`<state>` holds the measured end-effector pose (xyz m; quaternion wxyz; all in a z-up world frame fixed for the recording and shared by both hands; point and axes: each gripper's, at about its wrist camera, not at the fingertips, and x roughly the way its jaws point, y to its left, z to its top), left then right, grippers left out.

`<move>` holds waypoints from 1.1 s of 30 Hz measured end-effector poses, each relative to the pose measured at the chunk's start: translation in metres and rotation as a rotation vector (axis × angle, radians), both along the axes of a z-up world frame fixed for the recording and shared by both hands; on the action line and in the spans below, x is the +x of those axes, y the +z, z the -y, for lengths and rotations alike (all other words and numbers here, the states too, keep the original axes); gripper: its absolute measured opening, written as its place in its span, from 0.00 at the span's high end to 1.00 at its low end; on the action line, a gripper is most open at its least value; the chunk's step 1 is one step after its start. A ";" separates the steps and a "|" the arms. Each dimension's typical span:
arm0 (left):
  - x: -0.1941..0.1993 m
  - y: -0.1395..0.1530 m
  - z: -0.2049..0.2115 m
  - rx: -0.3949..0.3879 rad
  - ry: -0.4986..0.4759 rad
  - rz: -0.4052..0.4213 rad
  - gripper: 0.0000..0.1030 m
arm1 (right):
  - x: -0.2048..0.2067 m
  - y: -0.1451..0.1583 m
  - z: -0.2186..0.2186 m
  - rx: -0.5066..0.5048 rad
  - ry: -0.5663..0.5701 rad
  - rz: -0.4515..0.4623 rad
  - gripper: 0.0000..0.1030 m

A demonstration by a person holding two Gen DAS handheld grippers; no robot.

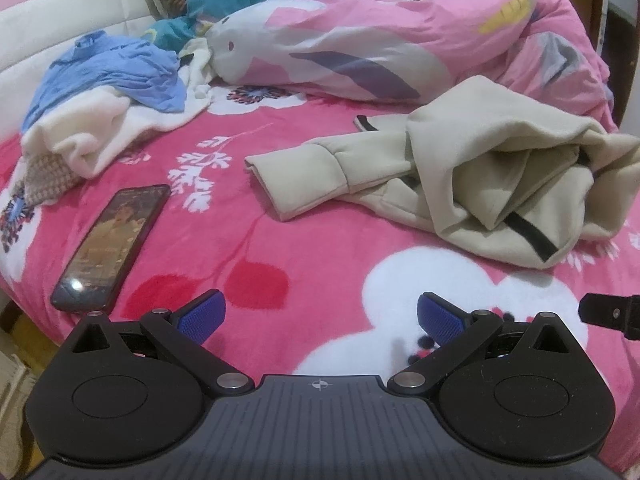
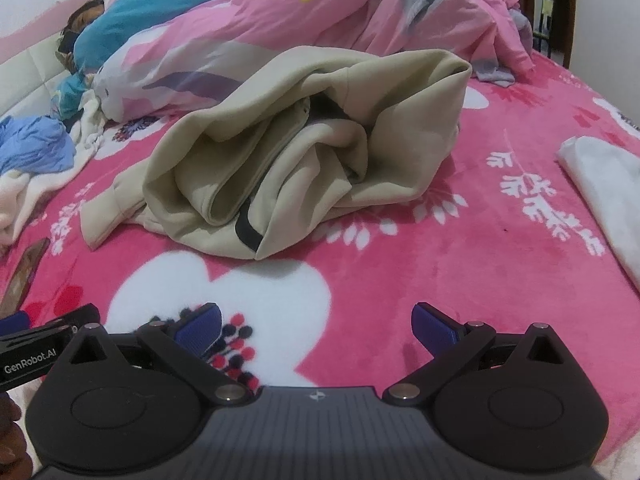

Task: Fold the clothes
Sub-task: 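Move both grippers toward the crumpled beige jacket on the bed, then grasp the beige jacket with the right gripper and lift it up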

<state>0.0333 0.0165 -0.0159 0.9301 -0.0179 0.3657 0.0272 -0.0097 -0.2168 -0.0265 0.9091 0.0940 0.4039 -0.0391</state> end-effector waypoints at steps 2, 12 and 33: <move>0.005 -0.001 -0.002 -0.016 0.000 0.003 0.00 | 0.004 -0.001 0.002 0.016 0.001 0.001 0.00; 0.025 -0.013 -0.003 -0.010 -0.013 0.074 0.00 | 0.010 0.024 0.017 0.044 0.079 0.247 0.00; 0.020 -0.018 -0.017 -0.024 -0.021 0.158 0.25 | 0.150 0.005 0.005 0.668 0.345 0.198 0.94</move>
